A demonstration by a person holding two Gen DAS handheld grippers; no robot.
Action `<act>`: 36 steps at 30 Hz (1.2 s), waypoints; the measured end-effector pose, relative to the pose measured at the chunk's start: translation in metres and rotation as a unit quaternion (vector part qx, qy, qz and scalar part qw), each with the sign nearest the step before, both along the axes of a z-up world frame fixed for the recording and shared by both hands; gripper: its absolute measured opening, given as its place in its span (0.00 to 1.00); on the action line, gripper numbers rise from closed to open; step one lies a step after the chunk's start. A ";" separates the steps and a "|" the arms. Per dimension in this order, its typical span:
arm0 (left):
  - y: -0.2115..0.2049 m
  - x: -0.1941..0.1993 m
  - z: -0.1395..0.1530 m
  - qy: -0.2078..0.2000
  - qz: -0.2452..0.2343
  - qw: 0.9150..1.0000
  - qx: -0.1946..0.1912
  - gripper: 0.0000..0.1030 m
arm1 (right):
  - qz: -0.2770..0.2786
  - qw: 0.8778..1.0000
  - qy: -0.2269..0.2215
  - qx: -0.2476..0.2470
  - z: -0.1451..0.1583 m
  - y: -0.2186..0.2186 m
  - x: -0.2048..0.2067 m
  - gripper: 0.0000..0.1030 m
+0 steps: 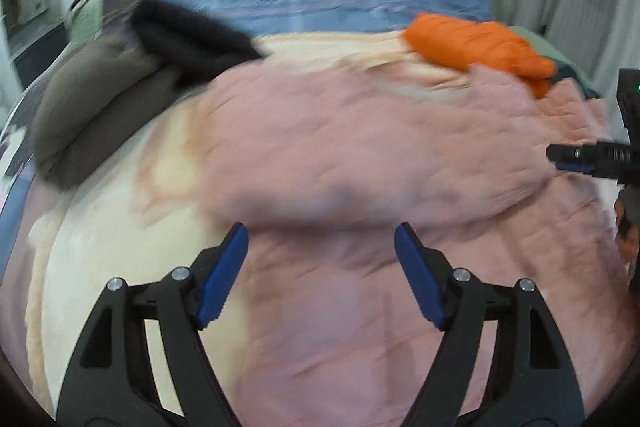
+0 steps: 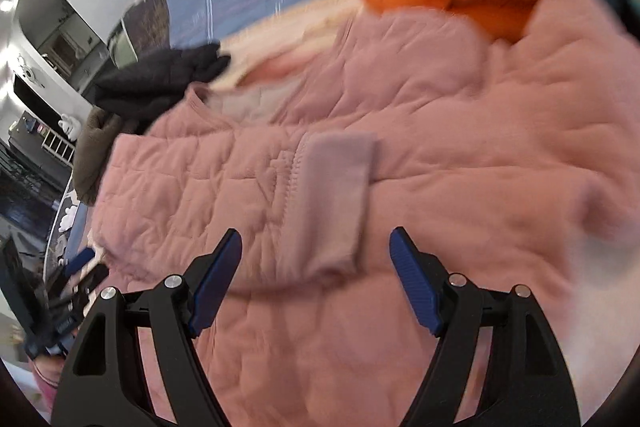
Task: Fold large clothes
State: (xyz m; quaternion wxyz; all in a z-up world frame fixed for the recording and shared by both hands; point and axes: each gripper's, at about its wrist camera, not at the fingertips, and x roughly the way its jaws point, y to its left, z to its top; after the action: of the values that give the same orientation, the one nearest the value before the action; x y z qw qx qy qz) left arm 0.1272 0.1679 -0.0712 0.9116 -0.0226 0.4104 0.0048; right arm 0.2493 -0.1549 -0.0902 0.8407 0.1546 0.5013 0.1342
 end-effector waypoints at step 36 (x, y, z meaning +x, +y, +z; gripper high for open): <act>-0.067 0.103 -0.034 0.010 -0.041 0.999 0.015 0.34 | -0.021 0.996 -0.064 -0.066 -0.016 -0.026 0.005 0.16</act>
State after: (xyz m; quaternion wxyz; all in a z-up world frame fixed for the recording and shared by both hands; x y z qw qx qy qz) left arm 0.2302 0.1012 -0.1047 0.9070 0.0081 0.4203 -0.0263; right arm 0.2539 -0.1809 -0.1066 0.8821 0.1007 0.4507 0.0928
